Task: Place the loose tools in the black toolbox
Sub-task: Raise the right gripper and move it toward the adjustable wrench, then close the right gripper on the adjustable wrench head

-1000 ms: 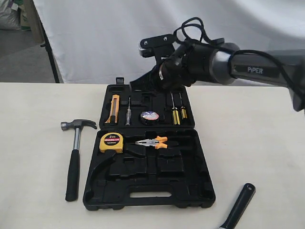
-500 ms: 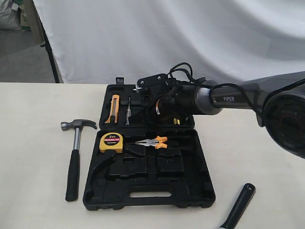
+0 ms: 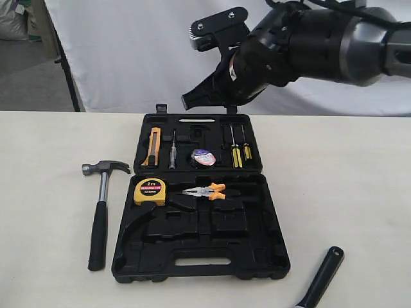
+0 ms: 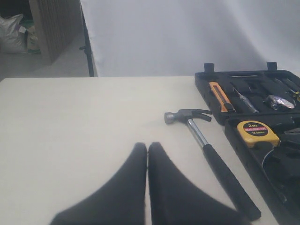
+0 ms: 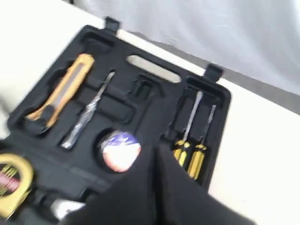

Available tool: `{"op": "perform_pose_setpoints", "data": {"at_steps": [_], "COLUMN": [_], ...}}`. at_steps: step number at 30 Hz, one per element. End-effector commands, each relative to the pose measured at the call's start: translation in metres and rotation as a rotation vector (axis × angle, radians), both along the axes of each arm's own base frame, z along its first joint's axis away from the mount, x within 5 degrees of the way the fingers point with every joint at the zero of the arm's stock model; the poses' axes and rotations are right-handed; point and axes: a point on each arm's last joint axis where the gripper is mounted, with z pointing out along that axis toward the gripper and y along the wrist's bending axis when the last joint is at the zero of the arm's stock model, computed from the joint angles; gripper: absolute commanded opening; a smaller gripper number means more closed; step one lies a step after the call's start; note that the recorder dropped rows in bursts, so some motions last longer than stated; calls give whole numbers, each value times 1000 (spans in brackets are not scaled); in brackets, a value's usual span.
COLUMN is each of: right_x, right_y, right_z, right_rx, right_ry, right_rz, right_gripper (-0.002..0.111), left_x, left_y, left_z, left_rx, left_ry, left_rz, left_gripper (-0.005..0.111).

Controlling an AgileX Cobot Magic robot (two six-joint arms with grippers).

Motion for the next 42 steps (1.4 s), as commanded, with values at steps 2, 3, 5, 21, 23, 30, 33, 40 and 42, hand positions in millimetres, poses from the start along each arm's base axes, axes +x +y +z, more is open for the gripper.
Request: {"op": "perform_pose_setpoints", "data": {"at_steps": [2,3,5,21,23,30,33,40,42], "right_x": [-48,-56,-70,-124,-131,-151,-156,-158,-155], "right_y": [3,3,-1,-53,-64,-95,-97,-79,-75], "right_z": [-9,-15,-24,-78,-90,-105,-105,-117,-123], "right_rx": [-129,-180,-337,-896,-947,-1054,-1041,-892,-901], "right_ry": [42,59,92,625,665,719,735,683,648], "right_rz": [130,156,227,531,556,580,597,795,835], "right_gripper": [-1,-1,-1,0,0,29,62,96,95], "left_x": [0,0,0,0,0,0,0,0,0], "left_y": [0,0,0,0,0,0,0,0,0], "left_z": [0,0,0,0,0,0,0,0,0], "left_rx": [-7,-7,-7,-7,-7,-7,-7,-7,-7], "left_ry": [-3,-3,-3,-3,-3,-3,-3,-3,-3], "left_rz": [1,1,1,1,1,1,1,1,1], "left_gripper": [1,1,1,1,1,1,1,1,1]}}
